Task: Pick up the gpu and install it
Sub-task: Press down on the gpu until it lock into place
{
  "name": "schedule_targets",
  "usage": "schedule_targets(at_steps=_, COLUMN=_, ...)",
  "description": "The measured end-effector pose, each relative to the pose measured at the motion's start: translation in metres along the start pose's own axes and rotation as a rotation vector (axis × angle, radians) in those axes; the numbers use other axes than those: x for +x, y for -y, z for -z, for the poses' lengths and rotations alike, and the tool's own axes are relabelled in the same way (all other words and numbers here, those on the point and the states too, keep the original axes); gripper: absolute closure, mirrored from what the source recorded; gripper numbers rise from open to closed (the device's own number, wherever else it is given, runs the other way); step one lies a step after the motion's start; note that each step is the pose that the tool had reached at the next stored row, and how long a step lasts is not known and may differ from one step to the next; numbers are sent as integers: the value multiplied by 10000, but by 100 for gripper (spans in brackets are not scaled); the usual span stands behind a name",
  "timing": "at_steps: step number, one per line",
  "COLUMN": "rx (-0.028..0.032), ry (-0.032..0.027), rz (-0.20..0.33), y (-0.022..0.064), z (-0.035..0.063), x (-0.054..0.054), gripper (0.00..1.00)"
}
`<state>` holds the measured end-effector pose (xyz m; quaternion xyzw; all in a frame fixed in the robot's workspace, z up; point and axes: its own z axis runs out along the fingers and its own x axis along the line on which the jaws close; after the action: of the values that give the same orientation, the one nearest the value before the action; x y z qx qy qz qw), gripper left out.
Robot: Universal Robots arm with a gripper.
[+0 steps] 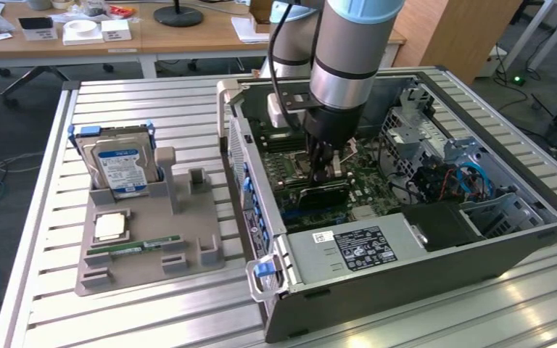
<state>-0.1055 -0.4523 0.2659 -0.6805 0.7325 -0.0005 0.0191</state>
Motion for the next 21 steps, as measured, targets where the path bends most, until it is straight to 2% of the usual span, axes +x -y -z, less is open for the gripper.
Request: schedule_targets(at_steps=21, rx=-1, ry=0, rz=1, y=-1, z=-34, x=0, gripper=89)
